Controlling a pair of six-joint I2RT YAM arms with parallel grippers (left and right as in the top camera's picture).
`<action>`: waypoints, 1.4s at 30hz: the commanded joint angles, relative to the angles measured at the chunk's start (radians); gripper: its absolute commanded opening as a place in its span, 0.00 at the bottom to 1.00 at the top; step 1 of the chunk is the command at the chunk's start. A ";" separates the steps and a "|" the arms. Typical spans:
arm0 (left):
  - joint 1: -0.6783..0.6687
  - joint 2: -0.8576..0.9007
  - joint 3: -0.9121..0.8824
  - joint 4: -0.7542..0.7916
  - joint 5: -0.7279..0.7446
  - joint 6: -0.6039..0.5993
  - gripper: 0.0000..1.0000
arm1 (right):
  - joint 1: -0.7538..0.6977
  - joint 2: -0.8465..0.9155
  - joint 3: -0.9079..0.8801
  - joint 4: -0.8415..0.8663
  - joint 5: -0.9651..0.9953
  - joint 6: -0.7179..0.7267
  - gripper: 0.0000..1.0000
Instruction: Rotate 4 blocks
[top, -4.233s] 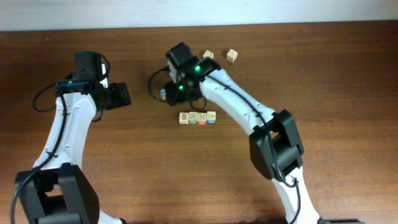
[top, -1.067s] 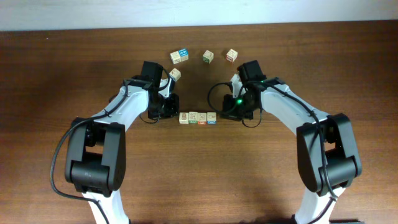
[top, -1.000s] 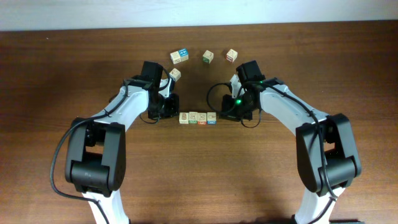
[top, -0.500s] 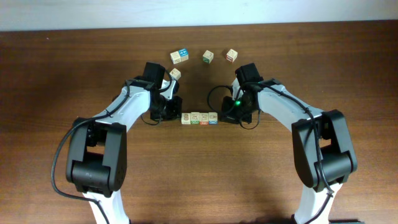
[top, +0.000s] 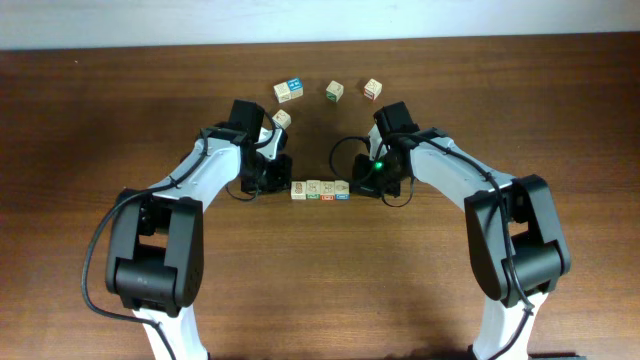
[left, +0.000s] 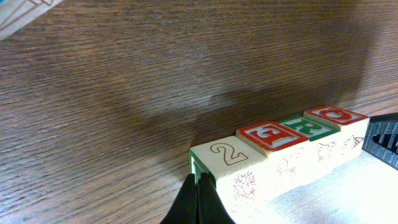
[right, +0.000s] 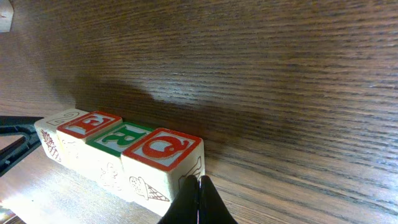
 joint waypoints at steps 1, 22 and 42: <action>-0.004 0.013 0.011 -0.001 0.023 0.023 0.00 | 0.009 0.015 -0.010 0.006 -0.008 0.002 0.04; -0.004 0.013 0.011 -0.001 0.023 0.023 0.00 | 0.037 -0.130 -0.006 0.029 -0.063 -0.119 0.04; -0.004 0.013 0.011 -0.005 0.019 0.023 0.00 | -0.090 -0.118 -0.010 -0.371 0.216 0.002 0.04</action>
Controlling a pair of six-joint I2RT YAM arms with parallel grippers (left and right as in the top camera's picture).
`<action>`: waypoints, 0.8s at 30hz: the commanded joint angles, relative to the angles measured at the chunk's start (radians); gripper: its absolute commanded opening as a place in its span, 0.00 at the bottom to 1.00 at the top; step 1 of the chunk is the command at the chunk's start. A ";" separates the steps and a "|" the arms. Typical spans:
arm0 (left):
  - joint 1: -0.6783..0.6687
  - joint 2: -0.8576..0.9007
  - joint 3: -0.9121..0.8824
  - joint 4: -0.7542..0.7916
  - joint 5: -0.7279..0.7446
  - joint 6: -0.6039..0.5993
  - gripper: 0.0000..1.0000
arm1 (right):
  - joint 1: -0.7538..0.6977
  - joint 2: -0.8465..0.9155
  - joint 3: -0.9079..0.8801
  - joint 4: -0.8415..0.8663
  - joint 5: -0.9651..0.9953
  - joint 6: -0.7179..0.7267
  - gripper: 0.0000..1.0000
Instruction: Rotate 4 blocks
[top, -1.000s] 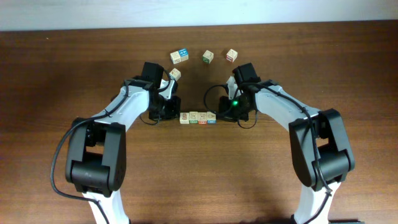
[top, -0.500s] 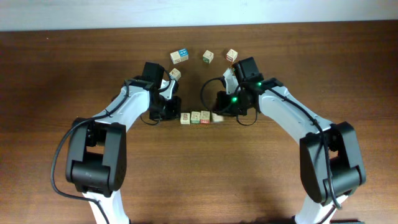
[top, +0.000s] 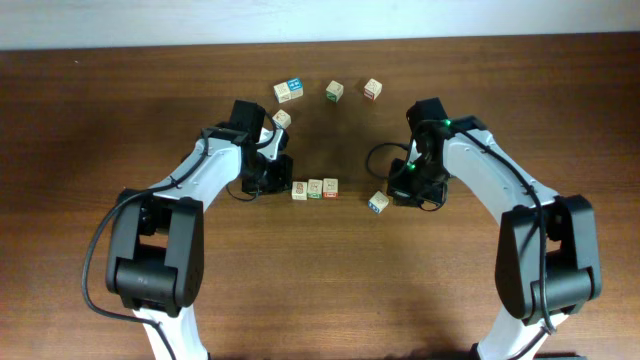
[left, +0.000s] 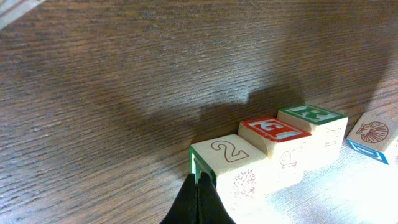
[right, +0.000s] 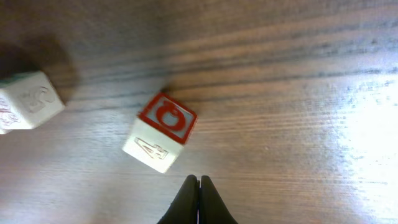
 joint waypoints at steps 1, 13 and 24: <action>-0.002 0.013 0.010 0.000 0.016 0.020 0.00 | 0.016 0.028 -0.032 0.008 0.023 0.005 0.04; -0.002 0.013 0.010 0.001 0.016 0.020 0.00 | 0.137 0.092 -0.032 0.329 -0.135 0.035 0.04; -0.002 0.013 0.010 0.000 0.015 0.020 0.00 | 0.089 0.092 0.141 0.100 0.000 -0.064 0.04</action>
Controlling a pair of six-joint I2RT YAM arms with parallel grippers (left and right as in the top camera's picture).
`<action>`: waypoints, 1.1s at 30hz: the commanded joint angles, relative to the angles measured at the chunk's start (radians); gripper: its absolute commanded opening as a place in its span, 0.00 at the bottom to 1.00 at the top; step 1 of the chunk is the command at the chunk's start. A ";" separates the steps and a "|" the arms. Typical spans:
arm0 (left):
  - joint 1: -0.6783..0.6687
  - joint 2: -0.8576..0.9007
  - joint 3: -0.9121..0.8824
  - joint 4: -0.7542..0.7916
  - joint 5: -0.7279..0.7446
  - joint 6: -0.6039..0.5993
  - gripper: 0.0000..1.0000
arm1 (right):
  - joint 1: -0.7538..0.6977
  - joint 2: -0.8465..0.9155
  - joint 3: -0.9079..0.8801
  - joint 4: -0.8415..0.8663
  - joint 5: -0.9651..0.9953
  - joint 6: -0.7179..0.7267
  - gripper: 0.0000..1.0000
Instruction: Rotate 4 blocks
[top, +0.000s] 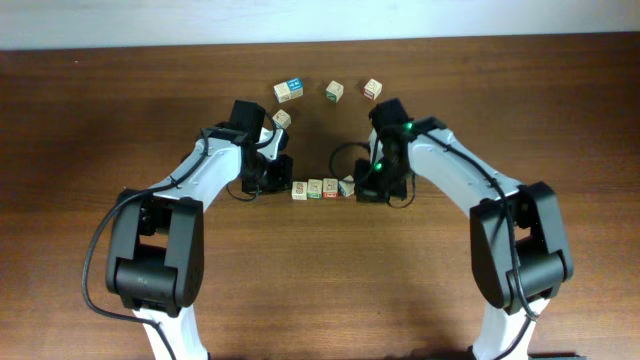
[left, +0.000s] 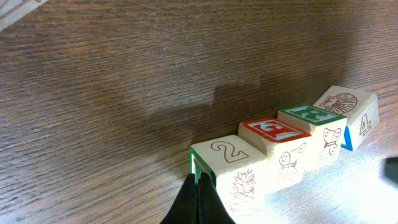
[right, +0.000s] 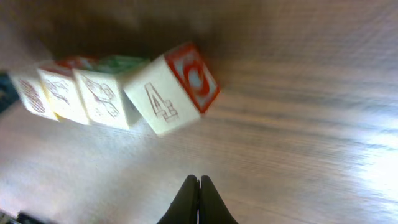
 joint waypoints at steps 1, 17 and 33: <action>-0.002 0.013 0.010 0.000 0.015 0.020 0.00 | -0.038 0.007 0.041 0.042 0.116 -0.028 0.04; -0.002 0.013 0.010 -0.001 0.015 0.020 0.00 | 0.024 0.104 0.041 0.090 0.011 0.004 0.04; -0.002 0.013 0.010 0.002 0.016 0.020 0.00 | 0.117 0.127 0.143 0.305 0.097 -0.045 0.04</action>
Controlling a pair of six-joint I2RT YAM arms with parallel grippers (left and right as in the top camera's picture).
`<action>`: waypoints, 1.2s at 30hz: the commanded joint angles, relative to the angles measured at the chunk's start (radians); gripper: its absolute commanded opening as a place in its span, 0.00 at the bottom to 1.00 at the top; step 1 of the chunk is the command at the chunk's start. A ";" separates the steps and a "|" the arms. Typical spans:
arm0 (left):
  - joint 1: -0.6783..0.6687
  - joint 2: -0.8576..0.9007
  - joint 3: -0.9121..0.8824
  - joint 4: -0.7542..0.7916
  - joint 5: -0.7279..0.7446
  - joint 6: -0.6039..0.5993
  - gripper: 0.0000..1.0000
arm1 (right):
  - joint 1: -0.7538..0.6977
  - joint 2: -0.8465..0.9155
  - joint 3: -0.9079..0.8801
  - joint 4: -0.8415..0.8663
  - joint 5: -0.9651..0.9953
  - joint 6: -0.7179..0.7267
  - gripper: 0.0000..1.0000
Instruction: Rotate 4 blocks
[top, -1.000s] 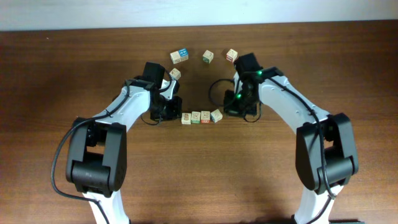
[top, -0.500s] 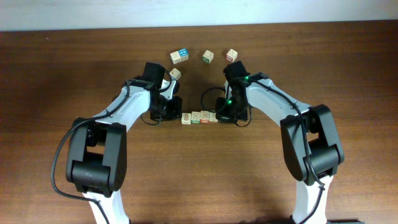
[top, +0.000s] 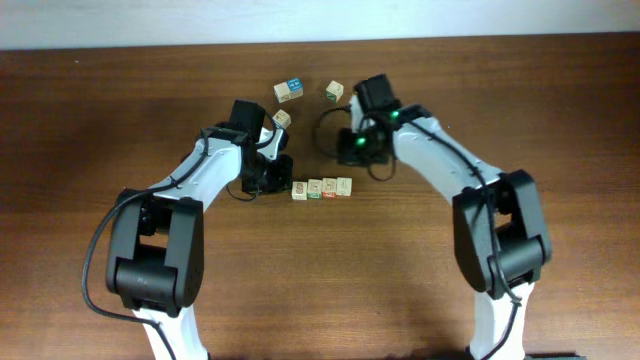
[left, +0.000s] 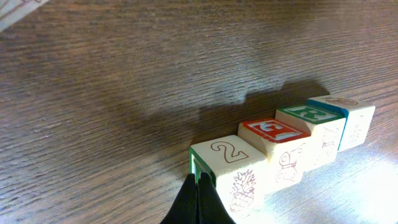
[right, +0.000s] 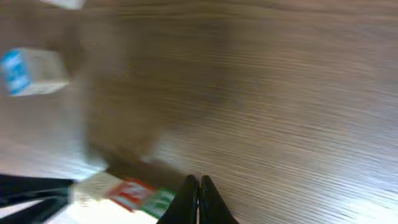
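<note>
Four wooden blocks stand in a row (top: 321, 188). In the left wrist view they read "2" (left: 227, 155), red "E" (left: 273, 130), green "R" (left: 305, 114), then a block with a blue-edged top (left: 345, 109). My left gripper (left: 199, 183) is shut with its tips against the left side of the "2" block; it also shows in the overhead view (top: 283, 187). My right gripper (right: 199, 186) is shut on nothing and is behind the row's right end, apart from it (top: 352, 155). The right wrist view is blurred.
Loose blocks lie at the back: a blue-faced one (top: 289, 90), one beside it (top: 334, 91) and one near the left arm (top: 282, 119). The blue-faced block (right: 31, 71) also appears in the right wrist view. The right arm reaches across the back middle of the table.
The fourth block was tilted at the row's right end with its "4" face showing; now it sits square in line, blue-edged face up. My right gripper has moved back from the row. The left arm is unchanged.
The row first read 2, E, R, O, with a shut gripper at each end. Then the O block lay apart to the right, near my right gripper. Then it was back at the row's end, tilted on another face. Now it stands aligned with a different face up.
</note>
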 joint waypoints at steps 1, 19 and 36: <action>-0.002 0.013 0.010 0.001 0.016 0.020 0.00 | 0.080 0.026 0.013 0.052 0.014 0.041 0.04; -0.002 0.013 0.010 -0.001 0.015 0.020 0.00 | 0.164 0.059 0.009 0.013 0.039 0.065 0.04; -0.002 0.013 0.010 -0.002 0.016 0.020 0.00 | 0.107 0.060 0.026 -0.053 0.065 0.100 0.05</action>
